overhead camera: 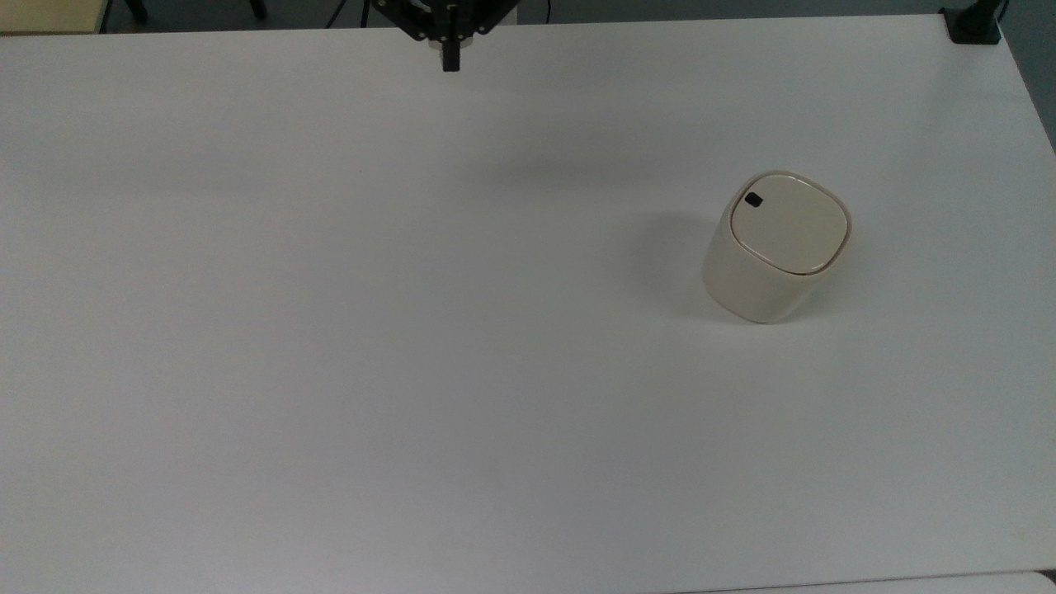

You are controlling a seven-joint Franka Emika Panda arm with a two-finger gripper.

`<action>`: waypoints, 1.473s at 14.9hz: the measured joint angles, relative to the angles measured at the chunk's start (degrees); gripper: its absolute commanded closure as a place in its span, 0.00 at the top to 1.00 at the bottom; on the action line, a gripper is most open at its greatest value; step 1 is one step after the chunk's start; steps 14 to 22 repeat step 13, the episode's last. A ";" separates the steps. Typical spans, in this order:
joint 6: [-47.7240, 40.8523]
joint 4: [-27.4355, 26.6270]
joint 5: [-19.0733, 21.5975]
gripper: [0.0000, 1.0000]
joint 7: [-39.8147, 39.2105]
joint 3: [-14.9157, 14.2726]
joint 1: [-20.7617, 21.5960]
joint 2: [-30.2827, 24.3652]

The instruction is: Close the trash bin

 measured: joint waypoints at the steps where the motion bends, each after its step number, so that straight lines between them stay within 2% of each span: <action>1: -0.45 -0.21 0.00 0.40 0.48 -0.56 -0.46 -0.23; 2: -0.80 -0.38 0.00 0.72 0.69 -1.35 -0.60 -0.36; 4: -0.92 -0.83 0.01 0.90 0.83 -2.43 -0.66 -0.39; 6: -0.92 -1.15 0.01 0.98 1.08 -2.60 -0.65 -0.38; 7: -0.92 -1.17 0.01 1.00 1.14 -2.60 -0.65 -0.38; 22: -0.92 -1.17 0.01 1.00 1.15 -2.60 -0.65 -0.40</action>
